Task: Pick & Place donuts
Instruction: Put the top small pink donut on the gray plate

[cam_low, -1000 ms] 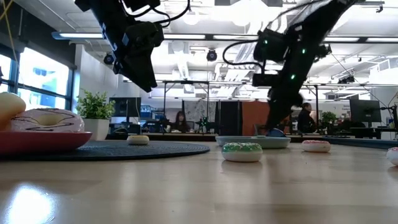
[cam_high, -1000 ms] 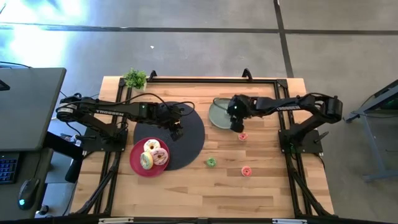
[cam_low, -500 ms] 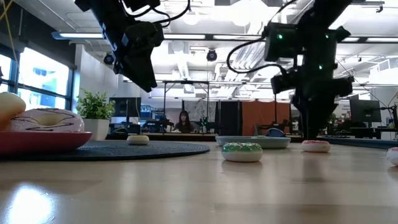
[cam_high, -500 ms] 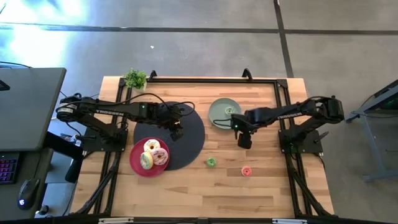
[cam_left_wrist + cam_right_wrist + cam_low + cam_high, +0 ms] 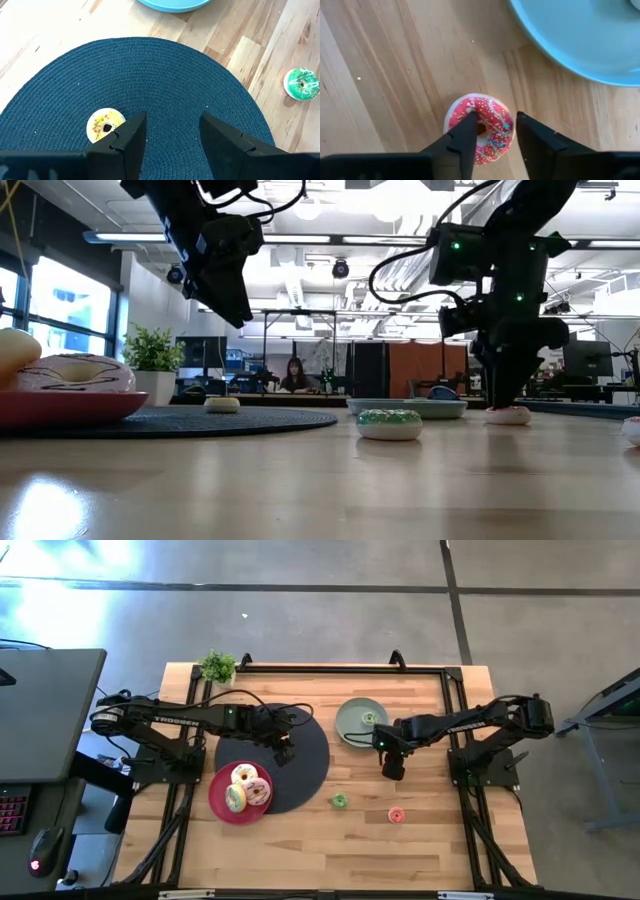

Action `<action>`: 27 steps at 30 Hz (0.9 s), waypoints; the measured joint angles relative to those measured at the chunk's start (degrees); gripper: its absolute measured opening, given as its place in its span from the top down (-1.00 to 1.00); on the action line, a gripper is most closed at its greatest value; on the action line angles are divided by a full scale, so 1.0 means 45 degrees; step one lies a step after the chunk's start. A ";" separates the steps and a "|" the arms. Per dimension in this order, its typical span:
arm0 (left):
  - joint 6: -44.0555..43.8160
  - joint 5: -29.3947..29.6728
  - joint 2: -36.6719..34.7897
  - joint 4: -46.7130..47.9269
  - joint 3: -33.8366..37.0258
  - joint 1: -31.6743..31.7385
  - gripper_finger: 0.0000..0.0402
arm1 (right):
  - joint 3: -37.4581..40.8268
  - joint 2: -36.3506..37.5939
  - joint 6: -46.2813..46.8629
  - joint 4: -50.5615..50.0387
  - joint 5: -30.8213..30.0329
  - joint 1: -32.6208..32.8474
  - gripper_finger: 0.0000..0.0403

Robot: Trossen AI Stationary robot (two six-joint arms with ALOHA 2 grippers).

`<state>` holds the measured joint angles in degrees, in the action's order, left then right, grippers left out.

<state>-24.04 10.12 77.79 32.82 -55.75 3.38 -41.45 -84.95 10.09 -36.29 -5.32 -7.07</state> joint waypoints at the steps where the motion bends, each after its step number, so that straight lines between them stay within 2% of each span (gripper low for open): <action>1: -0.0199 -0.0094 0.0002 -0.0001 0.0000 0.0000 0.13 | 0.0000 0.0000 0.0000 0.0005 0.0014 0.0000 0.43; 7: -0.4404 -0.2065 -0.0001 -0.0005 0.0000 -0.0005 0.13 | 0.0005 0.0000 0.0310 0.0021 0.0167 -0.0010 0.87; 10: -0.5378 -0.2517 0.0000 -0.0005 0.0000 -0.0005 0.13 | -0.0026 0.0000 0.0428 0.0056 0.0414 -0.0007 0.96; 14: -0.5104 -0.2047 0.0002 -0.0005 0.0000 -0.0005 0.13 | -0.0296 -0.0015 0.0640 0.0135 0.0416 0.0170 0.91; 17: -0.4935 -0.1644 0.0001 -0.0005 0.0000 -0.0005 0.13 | -0.0718 -0.0015 0.0517 0.0241 0.0422 0.0332 0.96; 19: -0.3922 -0.1031 -0.0001 0.0010 0.0000 -0.0005 0.13 | -0.1001 -0.0015 0.0196 0.0556 0.0394 0.0441 0.97; 23: -0.2581 -0.0546 0.0002 0.0010 0.0000 0.0000 0.13 | -0.1369 -0.0015 -0.0510 0.1752 -0.0325 0.0378 0.95; 27: -0.2374 -0.0551 0.0002 0.0007 0.0000 -0.0005 0.13 | -0.1457 -0.0015 -0.0884 0.2342 -0.1198 -0.0160 0.98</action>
<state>-34.72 7.64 77.80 32.85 -55.75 3.36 -48.01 -85.01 6.11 -25.75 -10.71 -7.79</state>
